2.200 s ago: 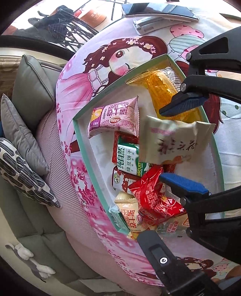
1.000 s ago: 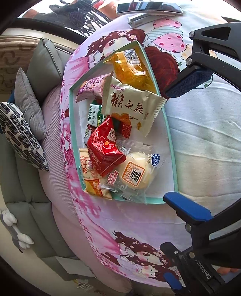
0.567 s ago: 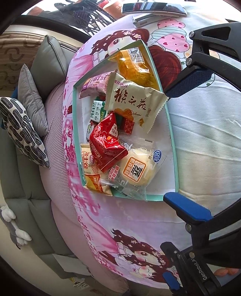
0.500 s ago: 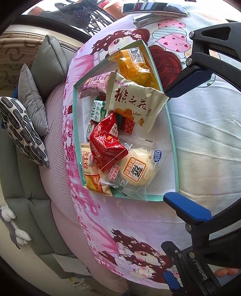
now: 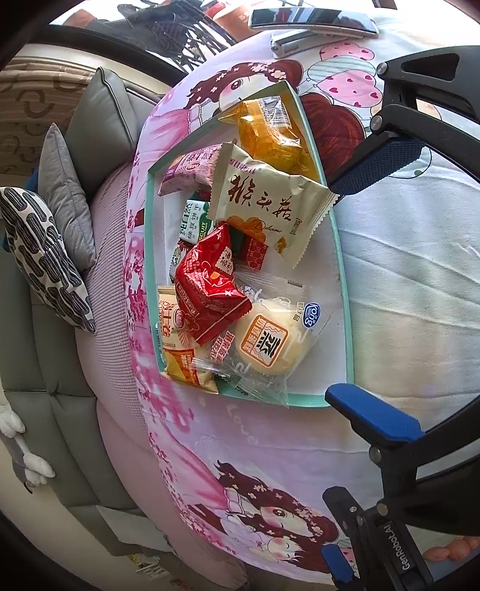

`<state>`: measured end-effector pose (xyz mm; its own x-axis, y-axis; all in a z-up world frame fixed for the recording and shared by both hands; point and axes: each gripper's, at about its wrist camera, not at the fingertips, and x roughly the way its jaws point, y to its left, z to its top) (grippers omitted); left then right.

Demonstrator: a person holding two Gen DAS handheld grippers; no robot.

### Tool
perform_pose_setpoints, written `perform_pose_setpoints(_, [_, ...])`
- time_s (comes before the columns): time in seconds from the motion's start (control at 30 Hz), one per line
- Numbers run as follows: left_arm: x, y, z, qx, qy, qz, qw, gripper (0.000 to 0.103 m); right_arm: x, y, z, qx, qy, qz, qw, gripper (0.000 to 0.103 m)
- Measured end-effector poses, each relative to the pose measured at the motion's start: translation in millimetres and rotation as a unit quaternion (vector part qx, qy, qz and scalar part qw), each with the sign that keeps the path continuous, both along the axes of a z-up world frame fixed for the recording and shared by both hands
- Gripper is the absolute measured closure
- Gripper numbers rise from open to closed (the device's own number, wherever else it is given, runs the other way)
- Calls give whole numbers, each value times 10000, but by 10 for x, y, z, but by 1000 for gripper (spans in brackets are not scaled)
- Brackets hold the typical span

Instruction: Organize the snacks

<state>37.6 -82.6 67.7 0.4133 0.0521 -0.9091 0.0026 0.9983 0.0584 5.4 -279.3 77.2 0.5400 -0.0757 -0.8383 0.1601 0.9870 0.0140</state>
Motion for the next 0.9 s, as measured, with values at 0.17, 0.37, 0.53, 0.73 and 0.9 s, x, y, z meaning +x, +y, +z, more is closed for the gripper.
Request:
perform_pose_setpoints(0.17, [-5,6,5,-15,0,-2,10000,4,-12,23,7,-33,-2,33,10000,0])
perform_pose_setpoints(0.37, [-4,0,2,-5,10,0,10000,4,-19,14,17,-16,-12,6,10000,0])
perform_pose_setpoints(0.53, [-8,-5,0,10,-2,-17,10000,4,-23,-1,21,-3,-6,-9,10000,0])
perform_pose_setpoints(0.73, [-15,-29,14,25,-45,-71,10000,4,-24,-5,22,-1,-8,-11,10000,0])
perform_pose_setpoints(0.9, [-19,-39,29,7,-82,-84,9999,4,-28,1,21,-11,7,-11,10000,0])
